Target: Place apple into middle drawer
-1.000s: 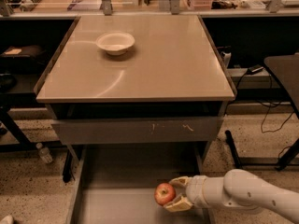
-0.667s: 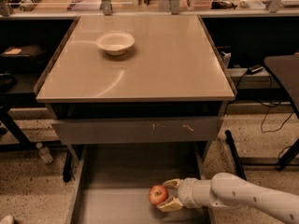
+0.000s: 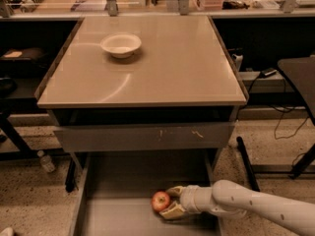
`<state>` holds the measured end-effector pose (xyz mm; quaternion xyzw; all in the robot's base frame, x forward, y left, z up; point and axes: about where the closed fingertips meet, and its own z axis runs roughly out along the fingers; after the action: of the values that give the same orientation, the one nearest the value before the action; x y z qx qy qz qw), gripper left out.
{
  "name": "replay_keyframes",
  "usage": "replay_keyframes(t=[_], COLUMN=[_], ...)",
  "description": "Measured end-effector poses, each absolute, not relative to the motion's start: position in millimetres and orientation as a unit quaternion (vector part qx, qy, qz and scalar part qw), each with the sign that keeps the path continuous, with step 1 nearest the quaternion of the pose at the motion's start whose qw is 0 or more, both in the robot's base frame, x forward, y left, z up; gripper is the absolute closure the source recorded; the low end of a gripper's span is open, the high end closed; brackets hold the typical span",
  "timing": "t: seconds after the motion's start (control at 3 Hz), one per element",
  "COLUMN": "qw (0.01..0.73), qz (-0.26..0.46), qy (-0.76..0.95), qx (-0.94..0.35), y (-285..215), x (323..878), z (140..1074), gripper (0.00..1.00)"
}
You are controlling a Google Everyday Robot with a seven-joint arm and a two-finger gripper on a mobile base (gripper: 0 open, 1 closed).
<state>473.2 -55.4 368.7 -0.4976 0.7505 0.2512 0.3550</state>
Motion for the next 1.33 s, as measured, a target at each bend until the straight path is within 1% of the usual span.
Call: replay_keyframes(t=[0.33, 1.0, 1.33], qw=[0.355, 0.355, 0.355], qz=[0.251, 0.251, 0.251], qy=[0.751, 0.751, 0.751], qx=[-0.498, -0.498, -0.498], y=[-55.4, -55.4, -55.4], x=[473.2, 473.2, 473.2], z=[369.1, 369.1, 369.1], gripper=[0.81, 0.34, 0.13])
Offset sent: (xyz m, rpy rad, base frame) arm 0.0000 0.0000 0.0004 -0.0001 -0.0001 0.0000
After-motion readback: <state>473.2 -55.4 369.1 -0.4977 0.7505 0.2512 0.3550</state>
